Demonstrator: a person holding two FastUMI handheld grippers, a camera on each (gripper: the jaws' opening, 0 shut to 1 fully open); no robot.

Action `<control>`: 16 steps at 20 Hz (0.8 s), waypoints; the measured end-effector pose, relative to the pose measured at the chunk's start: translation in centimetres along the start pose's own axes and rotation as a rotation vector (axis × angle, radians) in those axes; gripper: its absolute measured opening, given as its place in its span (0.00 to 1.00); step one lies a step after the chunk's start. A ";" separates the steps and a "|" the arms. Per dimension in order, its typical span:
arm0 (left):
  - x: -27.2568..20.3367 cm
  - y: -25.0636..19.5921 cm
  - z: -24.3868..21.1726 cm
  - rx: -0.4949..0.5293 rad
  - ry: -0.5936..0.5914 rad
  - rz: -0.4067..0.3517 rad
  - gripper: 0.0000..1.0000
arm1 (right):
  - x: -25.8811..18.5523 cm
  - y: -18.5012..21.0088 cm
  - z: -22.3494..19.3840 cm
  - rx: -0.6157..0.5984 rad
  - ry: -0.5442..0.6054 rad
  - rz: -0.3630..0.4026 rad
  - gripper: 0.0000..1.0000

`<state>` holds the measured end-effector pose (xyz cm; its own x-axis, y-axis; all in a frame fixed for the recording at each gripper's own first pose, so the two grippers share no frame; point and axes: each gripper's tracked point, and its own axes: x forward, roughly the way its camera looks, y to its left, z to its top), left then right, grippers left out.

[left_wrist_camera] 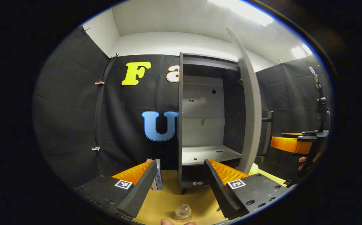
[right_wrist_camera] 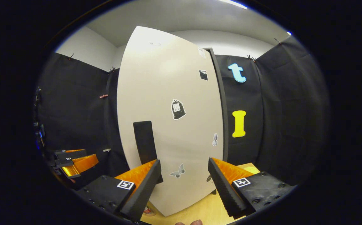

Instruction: Open the cabinet door with the right hand, grasp the bottle in the cabinet with the left hand and place it on the coaster, then close the cabinet door with the right hand.

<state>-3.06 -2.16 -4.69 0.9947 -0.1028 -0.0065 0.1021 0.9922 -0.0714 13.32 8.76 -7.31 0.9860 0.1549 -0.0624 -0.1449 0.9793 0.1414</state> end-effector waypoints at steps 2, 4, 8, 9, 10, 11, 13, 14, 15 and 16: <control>0.0 0.0 0.2 0.012 -0.005 0.004 0.92 | 0.2 0.3 -0.3 0.000 0.005 0.005 0.98; -0.1 -0.2 0.0 0.016 -0.005 0.002 0.95 | 0.1 0.3 -0.5 0.009 0.007 0.006 0.98; 0.1 -0.4 0.2 0.017 -0.008 -0.004 0.94 | 0.3 -0.5 -0.5 0.002 0.013 0.001 0.98; 0.2 -0.4 0.3 0.019 -0.010 -0.003 0.92 | 0.3 -0.3 -0.7 0.001 0.013 -0.002 0.98; 0.3 -0.4 0.2 0.020 -0.012 -0.003 0.92 | 0.3 -0.2 -0.8 0.000 0.013 -0.008 0.98; 0.3 -0.3 0.2 0.019 -0.011 -0.004 0.92 | 0.2 -0.3 -0.9 -0.004 0.013 -0.017 0.98; 0.5 -0.3 0.3 0.021 -0.010 -0.002 0.95 | 0.1 -0.4 -0.9 -0.018 0.011 -0.033 0.98; 0.5 -0.3 0.1 0.021 -0.009 0.000 0.97 | -0.1 -0.5 -0.9 -0.023 0.009 -0.041 0.98; 0.6 -0.2 0.1 0.020 -0.007 0.002 0.95 | -0.3 -0.8 -0.9 -0.028 0.006 -0.048 0.98; 0.6 -0.3 0.0 0.020 -0.006 0.003 0.95 | -0.5 -1.3 -0.8 -0.034 0.003 -0.057 0.98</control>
<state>-2.53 -2.50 -4.71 0.9950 -0.0996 -0.0009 0.0994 0.9937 -0.0518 12.92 7.53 -8.29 0.9925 0.0987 -0.0726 -0.0908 0.9904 0.1042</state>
